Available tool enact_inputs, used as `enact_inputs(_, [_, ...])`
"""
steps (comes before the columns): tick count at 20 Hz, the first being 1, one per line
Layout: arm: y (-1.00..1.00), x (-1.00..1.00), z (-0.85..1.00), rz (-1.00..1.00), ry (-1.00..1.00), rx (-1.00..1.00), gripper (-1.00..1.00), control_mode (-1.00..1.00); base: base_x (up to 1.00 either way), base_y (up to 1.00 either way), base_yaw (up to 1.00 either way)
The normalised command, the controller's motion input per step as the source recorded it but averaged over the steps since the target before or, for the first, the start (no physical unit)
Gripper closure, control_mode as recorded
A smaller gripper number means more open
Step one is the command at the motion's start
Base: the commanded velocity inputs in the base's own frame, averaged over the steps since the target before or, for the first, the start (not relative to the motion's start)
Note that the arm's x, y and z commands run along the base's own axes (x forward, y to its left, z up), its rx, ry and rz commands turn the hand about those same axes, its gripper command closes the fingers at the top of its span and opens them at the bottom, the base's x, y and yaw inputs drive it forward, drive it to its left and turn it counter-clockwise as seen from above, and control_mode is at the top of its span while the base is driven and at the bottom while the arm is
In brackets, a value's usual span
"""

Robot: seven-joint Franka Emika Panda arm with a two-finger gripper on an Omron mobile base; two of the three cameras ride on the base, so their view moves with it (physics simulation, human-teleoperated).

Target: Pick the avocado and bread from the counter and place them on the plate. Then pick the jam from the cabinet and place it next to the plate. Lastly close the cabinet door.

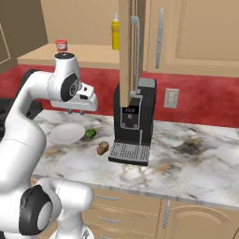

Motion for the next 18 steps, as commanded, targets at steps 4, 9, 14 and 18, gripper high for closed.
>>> enact_inputs(4, [0.00,0.00,-0.12,-0.04,-0.06,0.00,-1.00,-1.00,0.00,0.00,0.00])
enact_inputs(9, [0.00,0.00,-0.41,-0.10,-0.14,0.00,-1.00,-1.00,0.00,0.00,0.00])
enact_inputs(14, [0.00,0.00,-0.37,-0.12,-0.03,0.00,-1.00,-1.00,0.00,0.00,0.00])
enact_inputs(18, [0.00,0.00,-0.25,-0.21,0.02,0.00,-1.00,-1.00,0.00,0.00,0.00])
